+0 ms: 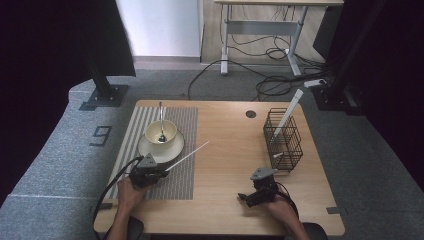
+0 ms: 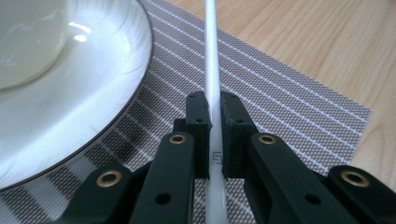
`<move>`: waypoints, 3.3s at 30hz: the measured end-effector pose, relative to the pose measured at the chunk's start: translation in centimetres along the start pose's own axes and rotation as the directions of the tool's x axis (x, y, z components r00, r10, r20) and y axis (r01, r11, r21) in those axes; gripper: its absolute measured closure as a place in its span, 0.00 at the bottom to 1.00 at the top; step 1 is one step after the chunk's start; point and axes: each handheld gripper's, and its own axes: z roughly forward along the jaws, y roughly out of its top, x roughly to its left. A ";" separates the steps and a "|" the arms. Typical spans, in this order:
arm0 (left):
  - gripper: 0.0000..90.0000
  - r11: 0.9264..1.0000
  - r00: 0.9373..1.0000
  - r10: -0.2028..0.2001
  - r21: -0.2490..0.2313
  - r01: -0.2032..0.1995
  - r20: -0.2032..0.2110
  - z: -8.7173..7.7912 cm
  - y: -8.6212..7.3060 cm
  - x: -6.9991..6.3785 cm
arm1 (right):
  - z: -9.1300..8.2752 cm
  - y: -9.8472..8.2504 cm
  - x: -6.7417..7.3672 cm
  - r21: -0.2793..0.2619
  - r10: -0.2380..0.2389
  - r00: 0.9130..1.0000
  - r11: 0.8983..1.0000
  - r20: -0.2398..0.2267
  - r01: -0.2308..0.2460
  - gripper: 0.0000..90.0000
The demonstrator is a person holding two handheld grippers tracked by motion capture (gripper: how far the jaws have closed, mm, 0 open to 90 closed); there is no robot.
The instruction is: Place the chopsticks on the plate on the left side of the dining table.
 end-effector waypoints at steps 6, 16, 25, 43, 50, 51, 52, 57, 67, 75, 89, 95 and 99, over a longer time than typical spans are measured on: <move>0.93 0.999 0.999 -0.036 0.018 0.037 -0.041 -0.2 -0.4 0.6 | 0.0 0.0 0.0 0.000 0.000 1.000 1.000 0.000 0.000 0.00; 0.93 0.994 0.989 -0.106 0.027 0.109 -0.106 -0.7 -1.0 1.5 | 0.0 0.0 0.0 0.000 0.000 1.000 1.000 0.000 0.000 0.00; 0.93 0.986 0.976 -0.157 0.036 0.164 -0.153 -0.9 -1.3 2.0 | 0.0 0.0 0.0 0.000 -0.002 1.000 1.000 -0.001 0.002 0.00; 0.92 0.968 0.952 -0.242 0.016 0.249 -0.187 -1.6 -1.9 2.6 | 0.0 0.0 0.0 0.000 -0.004 1.000 1.000 -0.004 0.004 0.00; 0.91 0.970 0.951 -0.237 0.011 0.244 -0.197 -1.5 -2.0 2.5 | 0.0 0.0 0.0 0.001 -0.004 1.000 1.000 -0.005 0.004 0.00; 0.90 0.970 0.951 -0.238 0.007 0.244 -0.199 -1.6 -2.0 2.5 | 0.0 0.0 0.0 0.001 -0.005 1.000 1.000 -0.005 0.005 0.00; 0.88 0.969 0.950 -0.241 -0.001 0.246 -0.198 -1.6 -2.0 2.5 | 0.0 0.0 0.0 0.001 -0.005 1.000 1.000 -0.005 0.005 0.00; 0.77 0.968 0.950 -0.248 -0.017 0.249 -0.188 -1.7 -2.0 2.4 | 0.0 0.0 0.0 0.001 -0.005 1.000 1.000 -0.005 0.005 0.00; 0.48 0.964 0.954 -0.263 -0.085 0.253 -0.143 -2.2 -1.9 2.3 | 0.0 0.0 -0.1 0.001 -0.005 1.000 1.000 -0.005 0.005 0.00; 0.16 0.951 0.961 -0.270 -0.175 0.255 -0.062 -2.1 -1.3 2.0 | 0.0 0.0 0.0 0.001 -0.005 1.000 1.000 -0.005 0.005 0.00; 0.00 0.958 0.977 -0.212 -0.197 0.210 0.015 -0.3 0.1 0.1 | 0.1 0.1 0.0 -0.001 -0.003 1.000 1.000 -0.005 0.003 0.00; 0.00 0.965 0.980 -0.200 -0.172 0.197 0.004 0.7 0.5 -0.3 | 0.1 0.1 -0.1 -0.002 -0.005 1.000 1.000 -0.005 0.005 0.00; 0.00 0.969 0.979 -0.202 -0.149 0.197 -0.021 1.3 0.6 -0.3 | 0.1 0.1 -0.1 -0.002 -0.005 1.000 1.000 -0.004 0.005 0.00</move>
